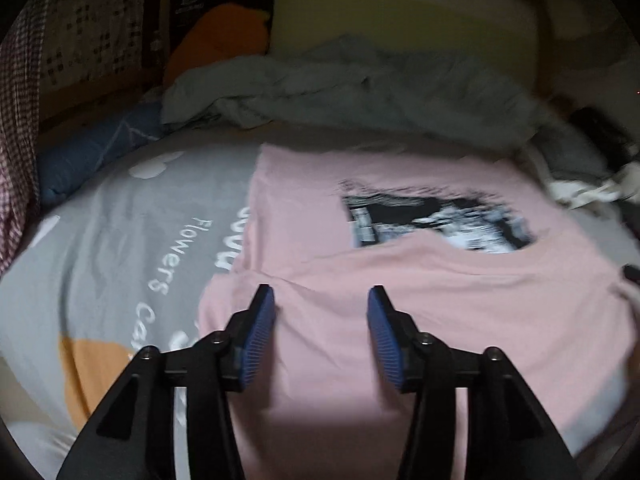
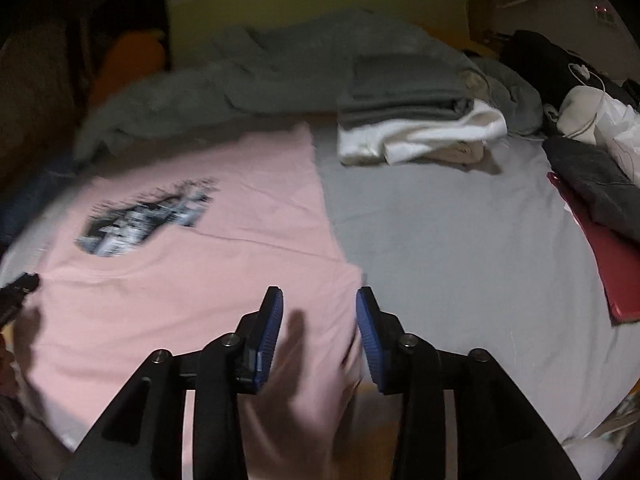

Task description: Fold small clothes

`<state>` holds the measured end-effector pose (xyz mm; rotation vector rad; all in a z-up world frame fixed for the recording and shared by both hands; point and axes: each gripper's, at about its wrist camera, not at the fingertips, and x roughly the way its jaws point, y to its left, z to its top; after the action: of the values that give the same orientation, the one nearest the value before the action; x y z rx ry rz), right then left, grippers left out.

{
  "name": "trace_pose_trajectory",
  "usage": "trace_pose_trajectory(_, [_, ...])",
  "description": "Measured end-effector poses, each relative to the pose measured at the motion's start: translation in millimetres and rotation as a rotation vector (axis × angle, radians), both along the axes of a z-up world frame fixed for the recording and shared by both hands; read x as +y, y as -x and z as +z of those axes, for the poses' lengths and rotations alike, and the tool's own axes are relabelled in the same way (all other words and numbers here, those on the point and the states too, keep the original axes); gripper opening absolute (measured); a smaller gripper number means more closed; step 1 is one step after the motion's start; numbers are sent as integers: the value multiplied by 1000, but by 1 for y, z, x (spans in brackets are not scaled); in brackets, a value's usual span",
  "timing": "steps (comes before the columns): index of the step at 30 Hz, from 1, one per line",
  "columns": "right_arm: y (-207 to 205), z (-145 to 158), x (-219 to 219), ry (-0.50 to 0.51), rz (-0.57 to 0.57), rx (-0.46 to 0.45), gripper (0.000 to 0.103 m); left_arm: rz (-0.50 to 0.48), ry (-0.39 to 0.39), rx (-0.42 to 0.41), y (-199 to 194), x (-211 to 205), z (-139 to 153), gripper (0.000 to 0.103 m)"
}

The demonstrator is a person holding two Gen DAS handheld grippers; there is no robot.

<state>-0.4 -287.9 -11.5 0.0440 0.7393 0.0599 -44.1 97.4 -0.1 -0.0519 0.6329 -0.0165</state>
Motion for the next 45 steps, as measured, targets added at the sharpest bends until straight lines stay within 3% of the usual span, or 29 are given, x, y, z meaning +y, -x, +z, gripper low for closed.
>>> trace_pose_trajectory(4, [28, -4, 13, -32, 127, 14, 43, -25, 5, 7, 14, -12, -4, 52])
trace_pose_trajectory(8, [38, -26, 25, 105, 98, 85, 55, 15, 24, 65, 14, -12, -19, 52])
trace_pose_trajectory(9, [42, -27, 25, 111, 75, 85, 61, 24, 29, 71, 16, -11, -21, 52])
trace_pose_trajectory(10, [45, -28, 23, 111, 49, 99, 75, 29, 28, 70, 19, -10, -21, 52])
trace_pose_trajectory(12, [50, -36, 12, 91, -1, 148, 85, 33, 12, 59, 28, -12, -22, 54])
trace_pose_trajectory(14, [55, -38, -1, 22, -25, 167, 85, 45, -3, 55, 37, -15, -24, 60])
trace_pose_trajectory(17, [60, -33, -11, -20, -62, 157, 85, 63, -16, 47, 52, -16, -26, 61])
trace_pose_trajectory(22, [65, -13, -19, -35, -101, 14, 85, 45, -9, -16, 72, -19, -15, 61])
trace_pose_trajectory(24, [63, -6, -16, -20, -91, -32, 85, 70, -53, 5, 68, -22, -17, 61])
trace_pose_trajectory(27, [53, -17, -9, 45, -97, 38, 85, 143, -145, 100, 60, -20, -36, 65])
trace_pose_trajectory(29, [48, -32, -10, 86, -130, 121, 85, 165, -95, 116, 65, -12, -38, 66])
trace_pose_trajectory(34, [53, -29, -20, 33, -159, 113, 85, 198, -97, 112, 79, -8, -40, 71])
trace_pose_trajectory(36, [55, -30, -19, 41, -162, 109, 85, 195, -51, 88, 85, -3, -36, 71])
trace_pose_trajectory(39, [65, -16, -21, 20, -163, 18, 85, 229, 42, 9, 97, 10, -20, 70])
trace_pose_trajectory(41, [72, -8, -24, -8, -151, -38, 85, 286, 47, -20, 102, 19, -13, 70])
trace_pose_trajectory(43, [73, -6, -25, -13, -159, -48, 85, 337, 43, 0, 101, 29, -16, 67])
trace_pose_trajectory(45, [68, -13, -26, 20, -186, -9, 85, 376, 43, 73, 93, 38, -26, 61])
